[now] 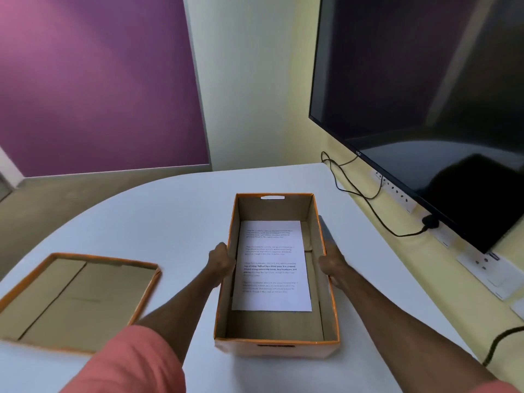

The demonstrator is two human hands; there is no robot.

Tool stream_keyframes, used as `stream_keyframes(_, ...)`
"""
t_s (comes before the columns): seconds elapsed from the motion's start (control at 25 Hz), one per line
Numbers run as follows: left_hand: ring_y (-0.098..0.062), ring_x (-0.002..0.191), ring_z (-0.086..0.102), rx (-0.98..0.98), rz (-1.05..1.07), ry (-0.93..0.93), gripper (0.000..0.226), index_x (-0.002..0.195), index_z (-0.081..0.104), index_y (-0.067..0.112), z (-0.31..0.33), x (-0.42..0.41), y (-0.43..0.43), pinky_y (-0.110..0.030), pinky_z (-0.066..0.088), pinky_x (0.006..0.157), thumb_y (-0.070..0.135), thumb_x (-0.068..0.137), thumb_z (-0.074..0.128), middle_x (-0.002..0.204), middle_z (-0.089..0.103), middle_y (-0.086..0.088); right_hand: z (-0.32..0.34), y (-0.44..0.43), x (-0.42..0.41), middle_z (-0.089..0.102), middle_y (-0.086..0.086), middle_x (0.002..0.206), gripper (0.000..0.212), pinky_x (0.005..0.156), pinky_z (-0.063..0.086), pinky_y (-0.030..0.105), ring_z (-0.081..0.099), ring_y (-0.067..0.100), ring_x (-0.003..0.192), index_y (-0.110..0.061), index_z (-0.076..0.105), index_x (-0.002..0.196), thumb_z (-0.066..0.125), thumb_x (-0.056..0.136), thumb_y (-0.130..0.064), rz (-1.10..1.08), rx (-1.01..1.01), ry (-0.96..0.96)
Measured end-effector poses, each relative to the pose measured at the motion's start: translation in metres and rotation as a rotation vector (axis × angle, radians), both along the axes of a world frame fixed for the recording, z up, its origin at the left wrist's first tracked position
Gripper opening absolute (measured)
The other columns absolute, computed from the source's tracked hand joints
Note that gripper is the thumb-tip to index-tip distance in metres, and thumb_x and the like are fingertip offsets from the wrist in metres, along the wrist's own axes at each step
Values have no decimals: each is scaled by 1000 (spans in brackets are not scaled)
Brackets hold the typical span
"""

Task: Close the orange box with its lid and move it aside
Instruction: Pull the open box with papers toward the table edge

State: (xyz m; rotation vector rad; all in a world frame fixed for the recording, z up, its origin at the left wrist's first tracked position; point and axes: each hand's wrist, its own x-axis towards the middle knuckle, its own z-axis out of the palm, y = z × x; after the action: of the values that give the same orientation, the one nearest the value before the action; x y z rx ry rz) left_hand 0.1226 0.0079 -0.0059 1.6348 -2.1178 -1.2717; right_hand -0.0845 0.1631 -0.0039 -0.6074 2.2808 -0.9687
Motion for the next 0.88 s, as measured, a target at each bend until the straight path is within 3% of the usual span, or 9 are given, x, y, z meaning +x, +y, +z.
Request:
stream_keyframes(0.08,-28,96,55,-4,11,-16,29,119,48,-3,3,34,15,-28,45,66,4,91,44,124,54,-21,-5,6,29,54,15,136,55,82,42,30,52,26,107,-9,38,143,37,90,8,10,-13,-6)
stream_keyframes(0.2,-24,90,49,-20,22,-24,30,119,47,-6,4,72,37,-24,41,57,2,91,42,126,53,-23,-10,18,65,55,17,132,54,83,42,29,55,32,113,-6,40,141,36,89,8,8,3,-10)
stream_keyframes(0.44,-37,111,56,-14,104,-75,31,121,45,-7,-5,119,88,-41,52,86,-1,91,39,127,50,-25,-12,54,113,48,17,142,59,87,44,33,49,37,125,-9,35,144,40,87,5,42,51,-67)
stream_keyframes(0.68,-38,114,55,22,149,-93,31,121,45,-7,-19,136,121,-43,52,89,0,91,41,128,49,-24,-14,79,132,45,17,145,60,97,46,40,47,37,128,-8,30,147,43,90,3,85,88,-74)
stream_keyframes(0.88,-38,111,57,39,183,-91,31,121,47,-5,-29,137,137,-41,53,85,4,92,48,126,52,-24,-20,93,134,53,18,134,46,92,47,39,52,38,121,-2,41,138,43,93,4,97,98,-82)
